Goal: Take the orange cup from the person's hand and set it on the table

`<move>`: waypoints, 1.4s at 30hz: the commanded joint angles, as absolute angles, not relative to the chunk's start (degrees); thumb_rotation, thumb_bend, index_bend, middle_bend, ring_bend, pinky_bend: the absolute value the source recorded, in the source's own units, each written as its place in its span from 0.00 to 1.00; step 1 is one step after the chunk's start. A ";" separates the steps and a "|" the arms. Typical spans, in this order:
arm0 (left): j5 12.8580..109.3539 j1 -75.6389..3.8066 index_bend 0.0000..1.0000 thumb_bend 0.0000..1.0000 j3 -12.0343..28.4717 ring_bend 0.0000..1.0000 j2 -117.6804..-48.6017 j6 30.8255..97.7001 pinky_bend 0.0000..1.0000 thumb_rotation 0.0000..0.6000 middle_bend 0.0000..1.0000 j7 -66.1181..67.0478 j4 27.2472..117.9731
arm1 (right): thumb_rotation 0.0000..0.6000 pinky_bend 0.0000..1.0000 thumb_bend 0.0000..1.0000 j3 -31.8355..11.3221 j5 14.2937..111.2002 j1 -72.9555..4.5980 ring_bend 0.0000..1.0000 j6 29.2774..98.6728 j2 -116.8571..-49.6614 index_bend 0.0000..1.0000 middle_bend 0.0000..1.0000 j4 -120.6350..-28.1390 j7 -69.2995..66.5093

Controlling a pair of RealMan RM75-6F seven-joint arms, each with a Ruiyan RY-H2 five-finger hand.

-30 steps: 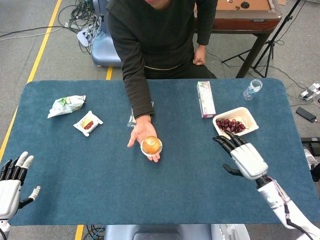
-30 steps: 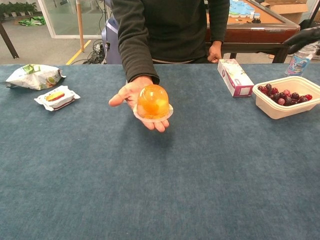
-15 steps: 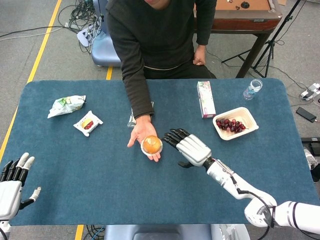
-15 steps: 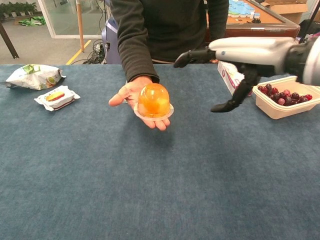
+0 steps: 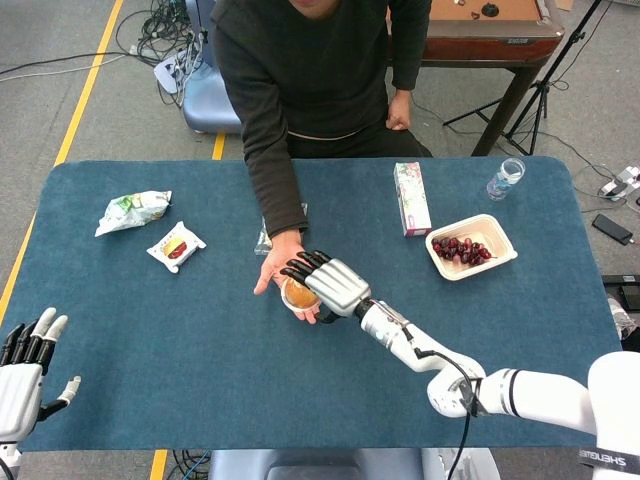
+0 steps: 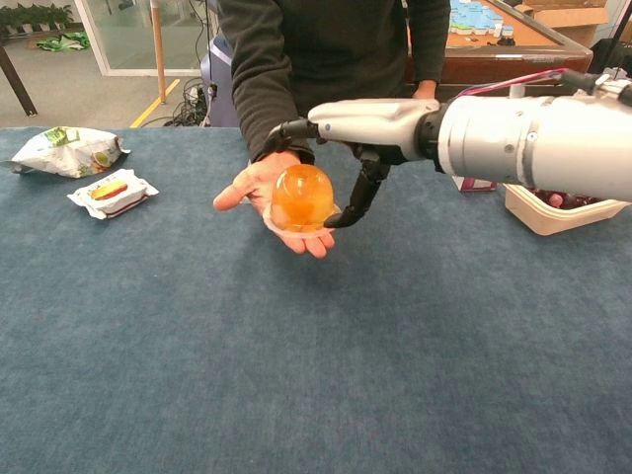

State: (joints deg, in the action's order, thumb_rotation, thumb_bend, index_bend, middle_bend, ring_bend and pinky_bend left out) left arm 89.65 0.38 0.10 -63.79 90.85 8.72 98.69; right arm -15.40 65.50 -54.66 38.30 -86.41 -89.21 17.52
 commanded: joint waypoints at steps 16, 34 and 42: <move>89.64 0.99 0.00 0.30 0.00 0.00 -63.65 91.41 0.00 1.00 0.00 8.36 98.37 | 1.00 0.39 0.37 -13.82 53.45 -60.99 0.13 39.19 -92.50 0.43 0.31 -81.91 22.47; 89.47 1.28 0.02 0.30 0.15 0.00 -63.53 91.67 0.00 1.00 0.00 7.91 98.02 | 1.00 0.71 0.65 -14.15 57.00 -58.99 0.37 45.31 -88.23 0.68 0.44 -86.35 18.93; 90.13 1.22 0.02 0.30 -0.01 0.00 -63.67 91.67 0.00 1.00 0.00 8.21 98.28 | 1.00 0.71 0.65 -10.74 57.96 -53.84 0.37 47.99 -78.05 0.68 0.44 -93.10 18.97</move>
